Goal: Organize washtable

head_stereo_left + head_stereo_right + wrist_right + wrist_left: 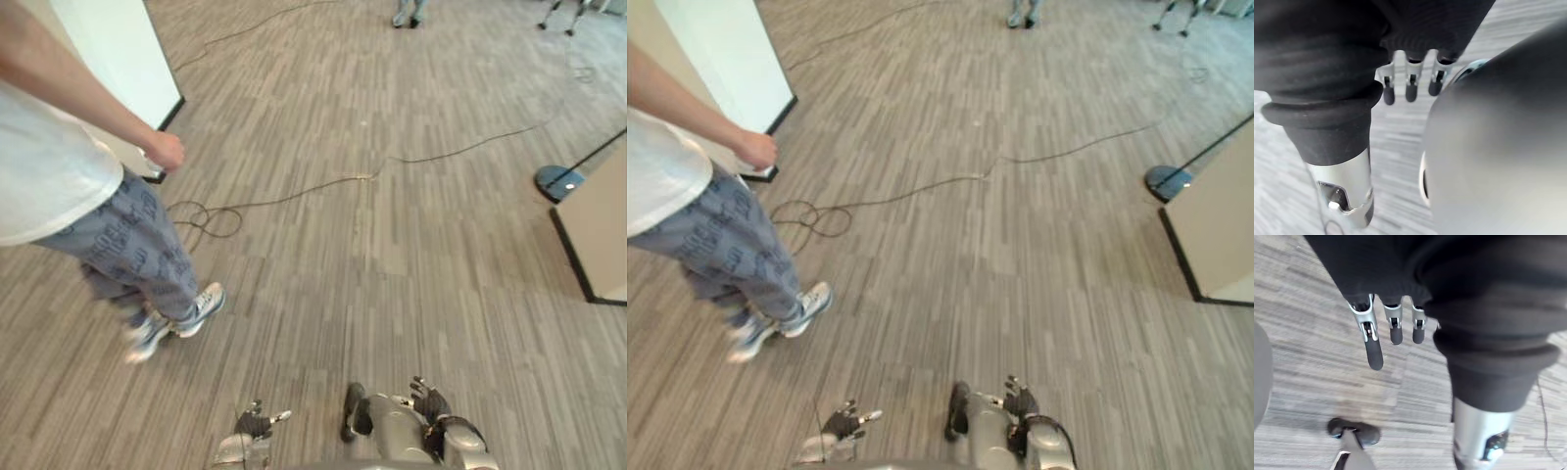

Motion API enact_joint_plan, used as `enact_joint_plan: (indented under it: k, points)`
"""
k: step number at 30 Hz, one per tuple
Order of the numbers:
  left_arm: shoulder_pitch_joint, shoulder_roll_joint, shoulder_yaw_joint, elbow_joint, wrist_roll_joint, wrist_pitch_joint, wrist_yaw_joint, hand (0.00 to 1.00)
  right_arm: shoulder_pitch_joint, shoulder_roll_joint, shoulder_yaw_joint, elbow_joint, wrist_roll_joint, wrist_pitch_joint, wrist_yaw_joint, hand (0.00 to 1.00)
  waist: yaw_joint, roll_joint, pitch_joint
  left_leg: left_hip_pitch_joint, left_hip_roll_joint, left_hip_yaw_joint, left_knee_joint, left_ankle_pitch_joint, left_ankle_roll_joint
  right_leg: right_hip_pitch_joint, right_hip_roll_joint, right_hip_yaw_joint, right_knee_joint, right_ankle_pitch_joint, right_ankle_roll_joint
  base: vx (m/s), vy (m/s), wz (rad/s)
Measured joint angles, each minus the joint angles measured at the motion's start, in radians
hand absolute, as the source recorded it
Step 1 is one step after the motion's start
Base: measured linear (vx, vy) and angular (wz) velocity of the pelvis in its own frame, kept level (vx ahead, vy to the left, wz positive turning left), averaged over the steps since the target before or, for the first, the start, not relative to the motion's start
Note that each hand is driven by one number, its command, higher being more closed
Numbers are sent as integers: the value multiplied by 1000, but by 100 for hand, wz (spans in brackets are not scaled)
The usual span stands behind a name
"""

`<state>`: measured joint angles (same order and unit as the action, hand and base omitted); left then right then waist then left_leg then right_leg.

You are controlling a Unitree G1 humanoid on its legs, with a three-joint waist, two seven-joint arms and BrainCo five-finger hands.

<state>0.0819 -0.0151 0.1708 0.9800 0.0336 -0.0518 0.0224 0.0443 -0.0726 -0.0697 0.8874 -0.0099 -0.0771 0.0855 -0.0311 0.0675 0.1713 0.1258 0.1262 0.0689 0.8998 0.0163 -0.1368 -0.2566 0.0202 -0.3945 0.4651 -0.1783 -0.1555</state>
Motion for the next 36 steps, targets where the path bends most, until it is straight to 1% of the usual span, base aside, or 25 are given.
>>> enact_joint_plan:
  k: [1, 2, 3, 5, 8, 9, 10, 11, 12, 13, 15, 16, 17, 18, 19, 20, 22, 25, 26, 27, 29, 31, 32, 34, 36]
  points:
    - [5, -5, -1, -9, 0, -1, 0, 0, -5, -8, 1, -6, 1, 1, 0, 0, 11, 31, 4, -64, 37, 12, 134, -15, 10, 31, 43, 31, -22, 0, 0, 725, -187, -135]
    - [8, -2, 0, -27, -4, 1, -1, 0, -12, 11, 5, 2, 13, 5, -9, 0, 39, 44, 14, -182, 72, 33, 311, -81, 44, 107, 85, 91, -63, -24, -23, 769, -29, -137]
    - [7, 8, 12, -68, -4, -1, 2, 0, -18, 35, 18, 22, 19, 12, -18, 0, 52, 0, 34, -288, 62, 37, 347, -126, 63, 206, 86, 139, -124, -39, -15, 759, -18, -120]
    - [18, 23, 18, -116, -22, -24, 1, 0, -12, 55, 59, 54, 26, 15, -20, 0, 76, -48, 29, -417, 58, 77, 193, -169, 71, 340, 76, 235, -241, -49, 12, 760, -39, -104]
    - [18, 10, 30, -135, -33, -41, 3, 0, -17, 58, 77, 70, 38, 18, -22, 0, 94, -39, 30, -519, 56, 122, -155, -195, 81, 492, 58, 320, -354, -70, 67, 780, 129, -105]
    - [17, 2, 30, -141, -38, -43, 5, 0, -12, 56, 77, 72, 38, 18, -22, 0, 104, -41, 28, -525, 20, 130, -381, -173, 59, 538, 36, 348, -382, -86, 94, 772, 256, -82]
    - [21, -2, 28, -144, -40, -44, 8, 0, -12, 54, 77, 72, 38, 17, -22, 0, 105, -37, 24, -520, 5, 127, -491, -156, 48, 556, 32, 362, -395, -91, 103, 941, 356, -93]
    - [25, 0, 26, -142, -49, -45, 11, 0, -14, 48, 78, 86, 38, 16, -22, 0, 108, -34, 19, -523, -11, 108, -561, -24, 97, 587, 28, 405, -402, -105, 124, 673, 274, -74]
    - [25, -3, 24, -141, -50, -44, 12, 0, -14, 56, 79, 91, 38, 18, -22, 0, 113, -43, 4, -517, -27, 109, -565, 48, 145, 591, 14, 422, -396, -108, 130, 855, 347, -56]
    - [13, 22, 21, -143, -41, -42, 14, 0, 0, 84, 69, 85, 37, 16, -22, 0, 99, -106, -24, -519, -72, 130, -528, 2, 201, 573, -57, 423, -336, -95, 156, 869, 344, -15]
    - [10, 28, 21, -139, -39, -42, 13, 0, 16, 92, 54, 83, 35, 17, -21, 0, 107, -121, -24, -495, -82, 148, -439, -87, 219, 537, -74, 433, -158, -59, 214, 827, 339, 3]
    - [11, 42, 19, -116, -39, -38, 15, 0, 23, 99, 33, 71, 33, 15, -20, 0, 100, -134, -27, -405, -113, 150, -423, -171, 233, 456, -88, 437, 129, 53, 237, 599, 259, 10]
    - [10, 43, 16, -106, -39, -35, 15, 0, 24, 96, 29, 70, 32, 11, -20, 0, 94, -130, -25, -364, -120, 143, -426, -211, 236, 408, -92, 438, 264, 123, 259, 826, 329, 22]
    - [2, 42, 12, -92, -36, -25, 14, 0, 30, 89, 28, 67, 24, 5, -17, 0, 92, -121, -15, -289, -146, 133, -429, -273, 241, 302, -104, 433, 529, 131, 259, 658, 223, 22]
    - [-2, 43, 6, -83, -32, -22, 15, 0, 32, 83, 27, 55, 19, 5, -16, 0, 93, -132, -20, -245, -157, 127, -435, -296, 246, 254, -112, 423, 620, 101, 238, 764, 202, 29]
    - [-6, 40, -14, -71, -28, -17, 16, 0, 37, 70, 26, 24, 11, 6, -16, 0, 86, -105, -14, -163, -163, 110, -454, -333, 251, 169, -108, 395, 711, 35, 210, 597, 100, 48]
    - [-9, 25, -24, -66, -22, -10, 14, 0, 55, 62, 21, -30, 8, -2, -16, 0, 56, -93, -16, -54, -164, 59, -521, -359, 253, 44, -105, 317, 690, -41, 207, 590, 72, 73]
    - [-21, 2, -37, -60, -22, 0, 4, 0, 76, 62, -38, -76, 7, -11, -16, 0, 37, -98, -12, 95, -149, -28, -609, -404, 246, -131, -91, 275, 403, -65, 205, 697, -34, 90]
    - [-17, -3, -51, -55, -22, -1, 3, 0, 82, 48, -41, -58, 8, -6, -19, 0, 30, -98, -15, 158, -139, -51, -649, -408, 247, -134, -93, 246, 190, -37, 207, 744, -118, 90]
    - [-11, -3, -55, -58, -22, -4, 0, 0, 90, 53, -39, -46, 19, 0, -18, 0, 29, -112, -23, 202, -144, -79, -658, -412, 238, -136, -91, 239, 4, 49, 179, 766, -143, 90]
    - [-9, -6, -45, -40, -21, 0, 2, 0, 85, 49, -40, -37, 18, 2, -17, 0, 15, -102, -48, 216, -112, -130, -605, -426, 213, -125, -66, 262, 28, 170, 121, 819, -198, 67]
    - [-14, -37, -44, -30, -14, 1, 1, 0, 77, 15, -30, -37, 8, 11, -16, 0, 16, -33, -63, 122, -70, -152, -373, -334, 93, -83, -46, 203, 60, 73, 103, 942, -218, 45]
    - [-14, -50, -37, -32, -5, 2, 1, 0, 75, 3, -23, -39, 8, 15, -17, 0, 21, -12, -63, 29, -59, -155, -160, -214, 21, -30, -31, 204, 29, 50, 93, 882, -166, 14]
    - [-17, -48, -24, -33, 2, 5, 0, 0, 67, -2, -19, -29, 11, 24, -21, 0, 18, -2, -55, -78, -20, -126, 86, -202, -2, 74, -9, 205, -35, 40, 81, 611, -93, 2]
    - [-17, -41, -13, -47, 8, 4, 1, 0, 73, 4, 1, -13, 26, 28, -22, 0, 18, -29, -36, -151, 27, -51, 210, -216, 21, 225, -5, 214, -109, 36, 75, 532, -72, 10]
